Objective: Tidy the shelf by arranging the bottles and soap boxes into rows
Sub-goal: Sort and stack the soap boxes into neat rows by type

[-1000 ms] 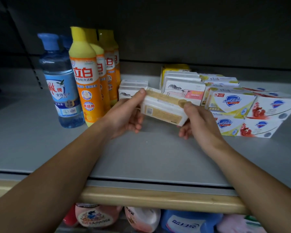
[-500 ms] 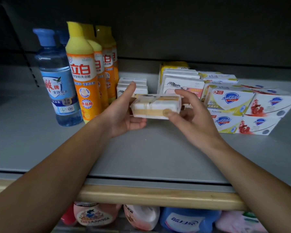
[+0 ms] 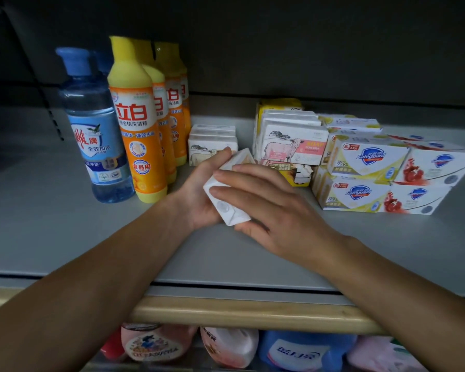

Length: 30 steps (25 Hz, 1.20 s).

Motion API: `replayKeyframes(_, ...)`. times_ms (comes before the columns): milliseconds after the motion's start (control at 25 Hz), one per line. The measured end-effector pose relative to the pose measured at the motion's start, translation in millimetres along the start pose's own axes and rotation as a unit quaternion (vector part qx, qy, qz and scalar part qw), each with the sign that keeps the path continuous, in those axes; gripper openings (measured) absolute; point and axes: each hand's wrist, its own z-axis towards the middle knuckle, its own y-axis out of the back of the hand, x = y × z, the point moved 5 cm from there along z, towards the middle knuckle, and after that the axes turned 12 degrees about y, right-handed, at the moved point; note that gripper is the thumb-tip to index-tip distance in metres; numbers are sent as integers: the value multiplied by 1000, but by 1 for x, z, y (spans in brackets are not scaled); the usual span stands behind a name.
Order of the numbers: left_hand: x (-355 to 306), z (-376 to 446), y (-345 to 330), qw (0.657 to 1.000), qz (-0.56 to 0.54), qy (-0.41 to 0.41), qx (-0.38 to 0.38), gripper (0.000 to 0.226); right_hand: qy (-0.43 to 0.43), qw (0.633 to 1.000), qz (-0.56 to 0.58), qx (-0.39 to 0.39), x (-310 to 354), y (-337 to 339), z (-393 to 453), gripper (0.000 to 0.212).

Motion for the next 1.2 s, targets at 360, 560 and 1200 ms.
replayKeyframes(360, -17, 1, 9, 992, 32, -97, -74, 54, -107, 993, -15, -48, -20, 12, -12, 55)
replayKeyframes(560, -33, -8, 21, 950, 172, -209, -155, 35, -283, 959, -5, -6, -50, 12, -40, 87)
replayKeyframes(1200, -34, -14, 20, 712, 607, -223, -273, 45, -344, 931, 123, -1, -59, -3, -53, 42)
